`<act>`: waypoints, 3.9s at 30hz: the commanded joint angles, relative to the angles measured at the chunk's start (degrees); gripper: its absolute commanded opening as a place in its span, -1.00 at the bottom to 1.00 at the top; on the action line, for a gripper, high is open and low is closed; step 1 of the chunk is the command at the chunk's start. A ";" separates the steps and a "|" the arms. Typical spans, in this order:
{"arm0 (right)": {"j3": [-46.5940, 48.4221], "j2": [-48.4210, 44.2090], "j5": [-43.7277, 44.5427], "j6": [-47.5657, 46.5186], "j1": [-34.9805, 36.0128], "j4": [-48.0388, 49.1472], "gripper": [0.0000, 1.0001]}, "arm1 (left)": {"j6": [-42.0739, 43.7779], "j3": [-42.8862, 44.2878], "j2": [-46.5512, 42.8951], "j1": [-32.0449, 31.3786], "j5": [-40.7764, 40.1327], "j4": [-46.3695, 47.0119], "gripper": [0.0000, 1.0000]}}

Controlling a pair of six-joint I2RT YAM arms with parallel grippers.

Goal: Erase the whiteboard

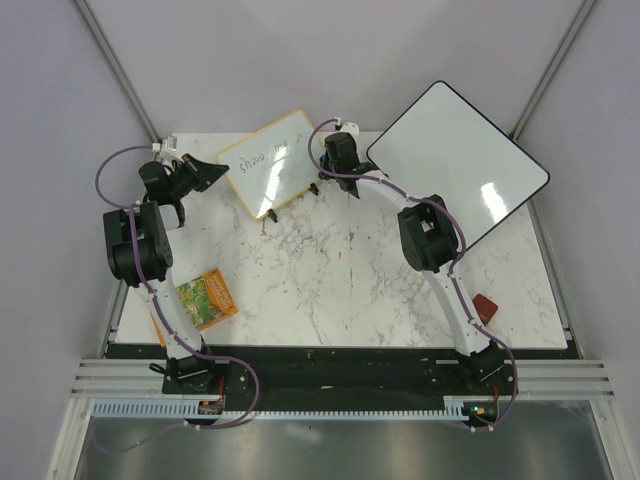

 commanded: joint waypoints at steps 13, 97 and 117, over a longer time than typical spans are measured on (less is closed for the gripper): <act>-8.61 -2.33 2.95 -5.57 8.54 11.82 -1.00 | 4.48 0.43 0.53 0.42 -0.15 -1.51 -0.97; 16.27 9.35 -4.42 -10.50 14.18 14.56 -1.00 | 14.14 -11.69 -13.88 -3.62 2.84 -15.21 -0.97; 9.50 9.18 -12.78 -5.12 8.28 13.59 -1.00 | 16.34 -13.72 -17.31 -4.85 3.37 -18.20 -0.97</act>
